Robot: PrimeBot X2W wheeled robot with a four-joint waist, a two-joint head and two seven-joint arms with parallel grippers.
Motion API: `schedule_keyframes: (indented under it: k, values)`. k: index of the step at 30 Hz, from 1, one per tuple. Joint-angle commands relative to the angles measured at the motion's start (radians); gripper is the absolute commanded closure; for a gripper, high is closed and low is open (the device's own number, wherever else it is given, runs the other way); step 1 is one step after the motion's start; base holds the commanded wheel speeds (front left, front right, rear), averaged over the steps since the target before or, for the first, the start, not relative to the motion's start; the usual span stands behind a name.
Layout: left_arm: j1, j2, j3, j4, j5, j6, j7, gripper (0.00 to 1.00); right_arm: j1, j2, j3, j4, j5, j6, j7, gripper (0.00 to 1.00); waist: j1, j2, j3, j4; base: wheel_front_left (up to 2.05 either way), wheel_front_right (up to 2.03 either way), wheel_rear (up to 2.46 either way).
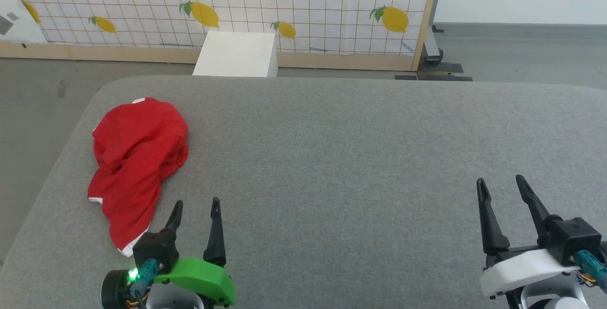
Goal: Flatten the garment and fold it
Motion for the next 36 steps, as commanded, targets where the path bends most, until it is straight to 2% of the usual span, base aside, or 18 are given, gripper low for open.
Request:
schedule_keyframes:
  k: [1, 36]
  values:
    - [-0.014, -0.002, -0.003, 0.007, -0.012, 0.005, -0.011, 0.0, 0.01, 0.002, -0.004, 0.004, 0.007, -0.001, -0.011, 0.0, 0.0, 0.0, 0.0, 0.001, 0.0, 0.0, 0.0]
    - [-0.015, -0.003, -0.045, 0.055, -0.09, 0.028, -0.083, 0.0, 0.034, 0.003, -0.014, 0.037, 0.02, -0.001, -0.083, 0.0, 0.0, 0.0, -0.024, 0.013, 0.0, 0.0, 0.0]
